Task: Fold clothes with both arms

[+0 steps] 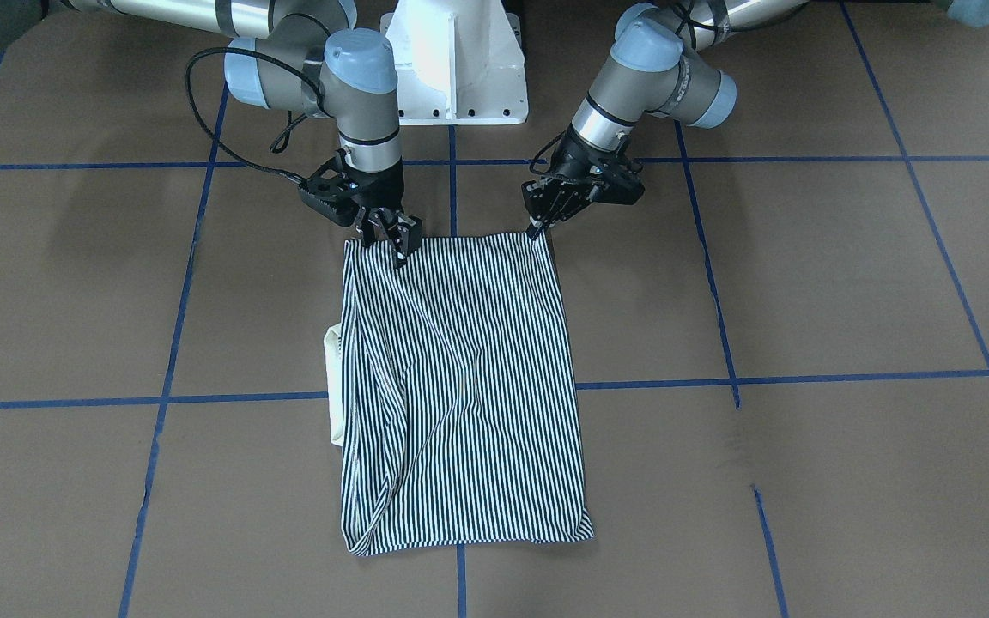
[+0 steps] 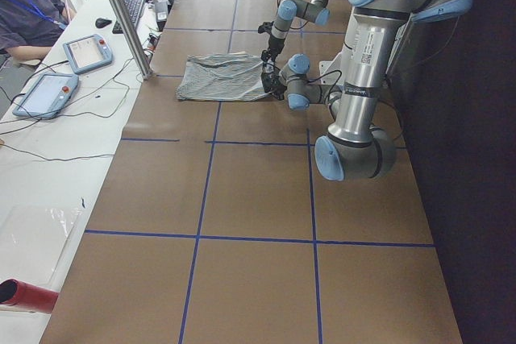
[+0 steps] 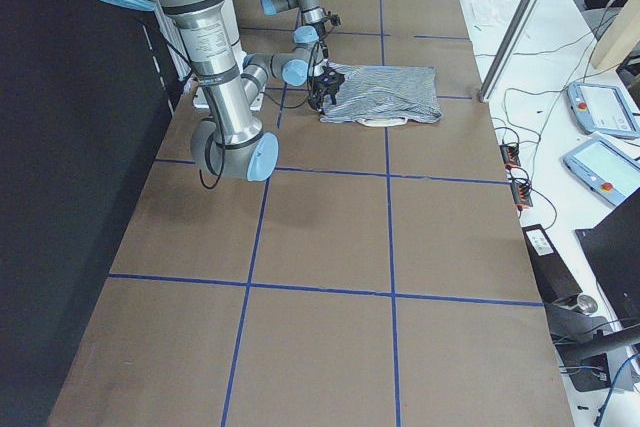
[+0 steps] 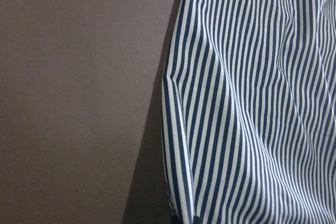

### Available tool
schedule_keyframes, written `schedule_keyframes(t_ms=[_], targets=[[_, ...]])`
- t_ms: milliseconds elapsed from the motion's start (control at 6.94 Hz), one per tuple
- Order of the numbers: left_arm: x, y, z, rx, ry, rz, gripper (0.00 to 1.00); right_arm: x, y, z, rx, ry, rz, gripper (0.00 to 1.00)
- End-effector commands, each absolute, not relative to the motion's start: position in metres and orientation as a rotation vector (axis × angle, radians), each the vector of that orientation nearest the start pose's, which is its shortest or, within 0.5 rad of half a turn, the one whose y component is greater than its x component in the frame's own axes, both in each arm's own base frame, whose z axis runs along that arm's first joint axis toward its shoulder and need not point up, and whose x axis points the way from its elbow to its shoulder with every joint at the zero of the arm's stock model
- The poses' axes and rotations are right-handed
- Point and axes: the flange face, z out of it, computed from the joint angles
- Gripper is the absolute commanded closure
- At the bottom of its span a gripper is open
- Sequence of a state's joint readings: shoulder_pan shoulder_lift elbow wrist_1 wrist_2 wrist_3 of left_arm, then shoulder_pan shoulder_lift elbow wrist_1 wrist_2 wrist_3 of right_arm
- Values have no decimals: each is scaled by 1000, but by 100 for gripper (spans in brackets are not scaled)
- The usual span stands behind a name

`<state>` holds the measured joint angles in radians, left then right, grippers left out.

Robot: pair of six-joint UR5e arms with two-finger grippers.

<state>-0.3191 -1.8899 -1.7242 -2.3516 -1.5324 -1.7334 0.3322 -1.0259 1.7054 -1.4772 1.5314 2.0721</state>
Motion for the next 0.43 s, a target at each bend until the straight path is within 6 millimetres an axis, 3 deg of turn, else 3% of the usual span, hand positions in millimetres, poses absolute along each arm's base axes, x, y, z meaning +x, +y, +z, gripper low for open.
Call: schedule_keyframes(t_ms=[0, 288], targets=[[535, -321, 324, 132, 1259, -440, 100, -587, -347, 283, -37, -792, 827, 54], [534, -321, 324, 133, 1259, -443, 100, -587, -348, 277, -46, -805, 877, 100]])
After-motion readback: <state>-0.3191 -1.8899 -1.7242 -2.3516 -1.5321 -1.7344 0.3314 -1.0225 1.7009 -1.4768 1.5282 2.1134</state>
